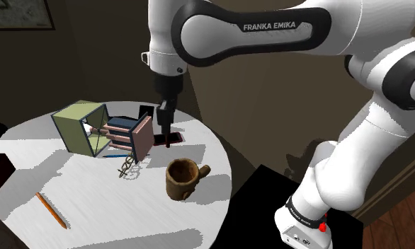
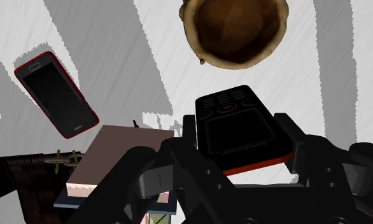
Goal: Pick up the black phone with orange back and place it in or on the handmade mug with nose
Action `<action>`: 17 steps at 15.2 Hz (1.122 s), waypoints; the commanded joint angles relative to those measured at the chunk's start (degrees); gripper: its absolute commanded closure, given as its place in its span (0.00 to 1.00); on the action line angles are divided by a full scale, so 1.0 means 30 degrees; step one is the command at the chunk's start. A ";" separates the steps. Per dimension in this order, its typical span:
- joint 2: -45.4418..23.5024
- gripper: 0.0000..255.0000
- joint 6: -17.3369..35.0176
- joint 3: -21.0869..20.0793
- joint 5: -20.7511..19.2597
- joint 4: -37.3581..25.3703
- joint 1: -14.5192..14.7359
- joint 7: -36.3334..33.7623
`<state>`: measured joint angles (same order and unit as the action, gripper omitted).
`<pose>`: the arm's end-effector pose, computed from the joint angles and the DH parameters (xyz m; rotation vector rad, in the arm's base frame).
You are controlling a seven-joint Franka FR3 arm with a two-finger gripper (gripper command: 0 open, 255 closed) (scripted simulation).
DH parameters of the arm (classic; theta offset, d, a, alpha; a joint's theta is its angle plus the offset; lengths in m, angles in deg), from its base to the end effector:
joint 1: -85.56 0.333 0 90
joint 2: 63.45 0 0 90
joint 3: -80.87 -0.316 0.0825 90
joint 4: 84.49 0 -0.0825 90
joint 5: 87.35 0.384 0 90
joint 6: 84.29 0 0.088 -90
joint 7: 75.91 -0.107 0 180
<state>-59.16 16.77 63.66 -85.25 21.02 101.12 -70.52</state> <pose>0.4498 0.2986 0.5514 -2.9617 -1.0112 0.0143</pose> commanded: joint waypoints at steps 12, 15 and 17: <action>0.4894 1.00 0.1345 0.0658 0.1271 0.6135 -0.0011 0.1301; 0.4815 1.00 0.2122 0.0606 0.1291 0.6833 0.0007 0.1310; 0.4740 1.00 0.2643 0.0568 0.1302 0.7281 0.0018 0.1312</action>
<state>-44.86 23.91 65.41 -81.37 42.18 101.16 -66.59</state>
